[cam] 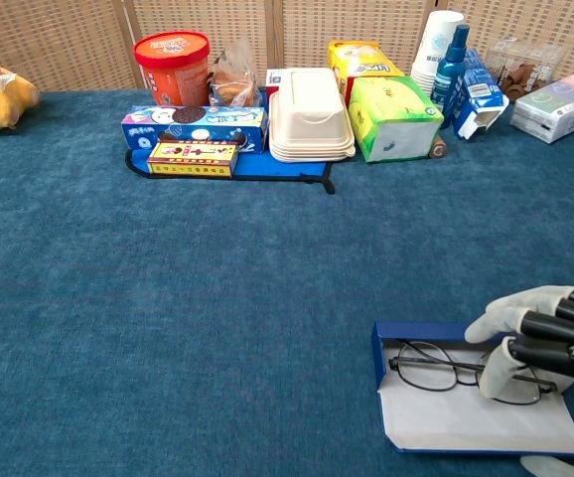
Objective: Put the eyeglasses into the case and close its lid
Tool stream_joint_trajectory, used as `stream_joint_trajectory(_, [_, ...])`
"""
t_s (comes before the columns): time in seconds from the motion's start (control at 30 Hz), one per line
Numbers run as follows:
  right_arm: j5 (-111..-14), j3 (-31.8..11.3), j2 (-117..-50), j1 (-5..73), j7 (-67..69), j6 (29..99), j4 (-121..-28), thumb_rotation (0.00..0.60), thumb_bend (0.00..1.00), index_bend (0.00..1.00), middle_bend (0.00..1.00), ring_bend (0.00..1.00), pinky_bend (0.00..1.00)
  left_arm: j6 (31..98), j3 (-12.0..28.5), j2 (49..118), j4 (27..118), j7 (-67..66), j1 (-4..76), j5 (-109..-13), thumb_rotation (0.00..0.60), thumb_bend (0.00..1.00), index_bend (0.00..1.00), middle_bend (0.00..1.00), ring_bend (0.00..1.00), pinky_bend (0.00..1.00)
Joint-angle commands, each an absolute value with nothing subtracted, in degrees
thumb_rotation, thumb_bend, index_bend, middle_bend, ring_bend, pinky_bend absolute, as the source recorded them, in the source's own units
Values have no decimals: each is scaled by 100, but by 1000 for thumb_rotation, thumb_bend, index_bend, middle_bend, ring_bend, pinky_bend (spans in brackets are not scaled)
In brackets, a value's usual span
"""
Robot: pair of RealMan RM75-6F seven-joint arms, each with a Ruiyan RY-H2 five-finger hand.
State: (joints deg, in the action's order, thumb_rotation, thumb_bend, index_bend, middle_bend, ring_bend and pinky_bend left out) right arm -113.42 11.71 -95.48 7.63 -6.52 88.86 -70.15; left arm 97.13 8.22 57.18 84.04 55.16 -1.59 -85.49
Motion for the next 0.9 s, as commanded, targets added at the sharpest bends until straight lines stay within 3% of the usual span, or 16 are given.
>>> stream_joint_trajectory(0.03, [-11317, 1167, -9571, 773, -623, 8868, -6997, 600, 236, 452, 298, 231, 237, 9710, 824, 5727, 8397, 5508, -157, -8548, 600, 309, 114, 274, 164, 41])
stream_joint_trajectory(0.9, [-11236, 1152, -9678, 899, -584, 8740, -6975, 600, 290, 586, 362, 278, 253, 9731, 830, 5712, 8431, 5507, -184, -8568, 600, 308, 114, 273, 164, 42])
